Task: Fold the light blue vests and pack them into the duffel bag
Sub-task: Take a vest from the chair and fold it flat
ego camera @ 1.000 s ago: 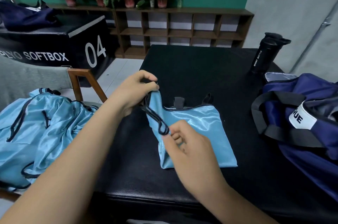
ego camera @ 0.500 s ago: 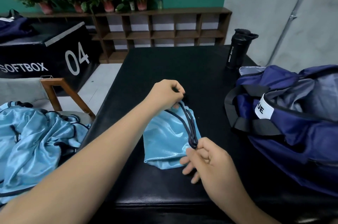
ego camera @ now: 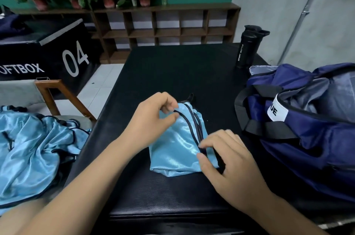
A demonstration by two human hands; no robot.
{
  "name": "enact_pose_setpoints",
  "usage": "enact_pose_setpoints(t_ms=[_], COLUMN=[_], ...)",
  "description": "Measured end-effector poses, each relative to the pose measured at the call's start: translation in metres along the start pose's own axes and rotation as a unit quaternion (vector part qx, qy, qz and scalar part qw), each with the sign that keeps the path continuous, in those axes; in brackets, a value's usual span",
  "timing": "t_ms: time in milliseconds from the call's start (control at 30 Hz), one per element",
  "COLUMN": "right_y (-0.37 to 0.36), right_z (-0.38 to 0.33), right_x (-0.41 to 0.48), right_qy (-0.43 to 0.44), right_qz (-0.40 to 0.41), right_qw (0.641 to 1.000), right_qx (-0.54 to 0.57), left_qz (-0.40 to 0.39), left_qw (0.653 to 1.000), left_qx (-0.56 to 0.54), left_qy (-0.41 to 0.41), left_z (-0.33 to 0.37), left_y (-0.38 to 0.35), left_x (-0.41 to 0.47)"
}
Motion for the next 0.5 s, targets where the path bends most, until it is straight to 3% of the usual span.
enact_pose_setpoints(t_ms=[167, 300, 500], right_y=[-0.046, -0.052, -0.056], right_z=[0.010, 0.025, 0.035], right_x=[0.006, 0.003, -0.004], right_qy=[0.041, 0.034, 0.016], right_qz=[-0.173, -0.191, -0.206], right_qw=[0.984, 0.979, 0.975], right_qx=[-0.027, -0.059, -0.082], left_qz=[-0.093, -0.175, -0.216], left_qw=[0.995, 0.984, 0.975], left_qx=[0.020, -0.002, 0.037], left_qy=[-0.026, -0.024, -0.039], left_z=[0.006, 0.000, -0.002], left_y=[-0.009, -0.021, -0.023], left_x=[-0.043, -0.070, -0.092])
Point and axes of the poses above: each hand's wrist, its own x-axis towards the middle knuckle, its own y-axis out of the back of the hand, z = x × y, the point moved 10 cm from there along x, towards the middle knuckle, and after that the axes turned 7 degrees about -y, right-handed, at the moved point
